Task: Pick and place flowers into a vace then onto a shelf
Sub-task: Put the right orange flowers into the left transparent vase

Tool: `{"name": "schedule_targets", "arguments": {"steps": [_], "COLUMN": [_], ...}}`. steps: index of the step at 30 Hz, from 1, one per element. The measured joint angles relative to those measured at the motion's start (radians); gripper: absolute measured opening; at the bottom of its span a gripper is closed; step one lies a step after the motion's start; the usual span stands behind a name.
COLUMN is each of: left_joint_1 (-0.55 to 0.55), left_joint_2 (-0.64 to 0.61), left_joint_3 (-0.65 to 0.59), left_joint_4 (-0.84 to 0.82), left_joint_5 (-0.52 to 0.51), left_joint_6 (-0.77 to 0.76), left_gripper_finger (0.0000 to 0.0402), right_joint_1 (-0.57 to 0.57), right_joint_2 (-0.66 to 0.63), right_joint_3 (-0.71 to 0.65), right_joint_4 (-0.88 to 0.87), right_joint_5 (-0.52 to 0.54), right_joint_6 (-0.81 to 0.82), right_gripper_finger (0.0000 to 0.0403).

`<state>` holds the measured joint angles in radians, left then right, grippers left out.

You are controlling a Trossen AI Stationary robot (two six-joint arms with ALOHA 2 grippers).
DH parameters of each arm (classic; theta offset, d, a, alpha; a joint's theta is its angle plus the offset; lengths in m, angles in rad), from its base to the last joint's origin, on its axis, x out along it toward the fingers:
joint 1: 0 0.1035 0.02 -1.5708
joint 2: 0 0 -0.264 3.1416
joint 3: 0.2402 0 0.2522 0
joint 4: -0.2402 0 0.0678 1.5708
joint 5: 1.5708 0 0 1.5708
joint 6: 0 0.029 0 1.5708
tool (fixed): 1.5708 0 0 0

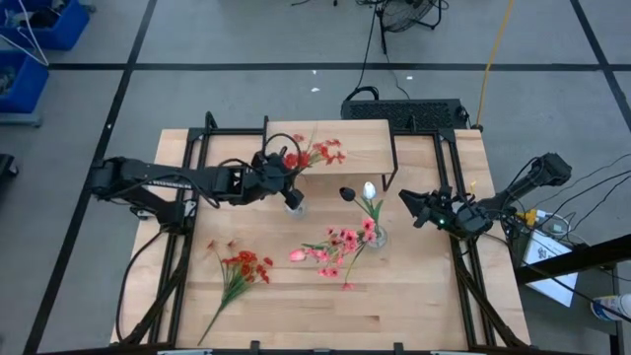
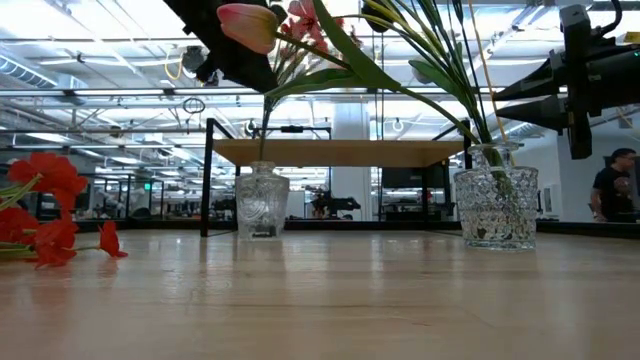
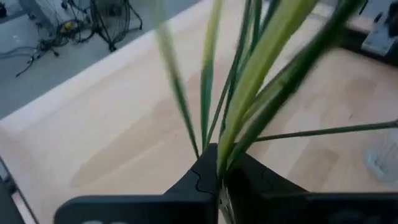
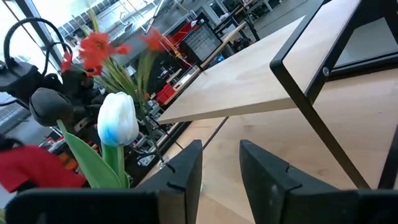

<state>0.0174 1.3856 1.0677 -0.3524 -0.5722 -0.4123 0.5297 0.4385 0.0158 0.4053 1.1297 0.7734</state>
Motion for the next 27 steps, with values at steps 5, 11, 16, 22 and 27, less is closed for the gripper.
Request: {"name": "schedule_targets", "arguments": {"steps": [5, 11, 16, 22, 27], "left_joint_1": [0.000, -0.010, -0.026, -0.047, -0.055], "left_joint_2": [0.038, 0.088, 0.137, 0.190, 0.220], "left_joint_3": [0.002, 0.003, 0.002, 0.003, 0.003], "left_joint_4": [0.006, 0.009, 0.011, 0.029, 0.037], "left_joint_5": [-0.004, -0.001, 0.013, 0.009, 0.002], "left_joint_6": [-0.020, -0.055, -0.068, -0.108, -0.143], "left_gripper_finger": [0.0032, 0.0034, 0.0035, 0.0036, 0.0057], "right_joint_1": [0.000, 0.000, 0.000, 0.000, 0.000], "right_joint_2": [0.000, 0.000, 0.000, 0.000, 0.000], "right_joint_3": [0.000, 0.000, 0.000, 0.000, 0.000], "right_joint_4": [0.000, -0.001, -0.009, -0.033, -0.037], "right_joint_5": [0.000, 0.000, 0.001, 0.001, 0.001], "right_joint_6": [0.000, 0.000, 0.000, 0.000, 0.000], "right_gripper_finger": [0.0100, 0.0100, 0.0100, 0.0100, 0.0100]}}
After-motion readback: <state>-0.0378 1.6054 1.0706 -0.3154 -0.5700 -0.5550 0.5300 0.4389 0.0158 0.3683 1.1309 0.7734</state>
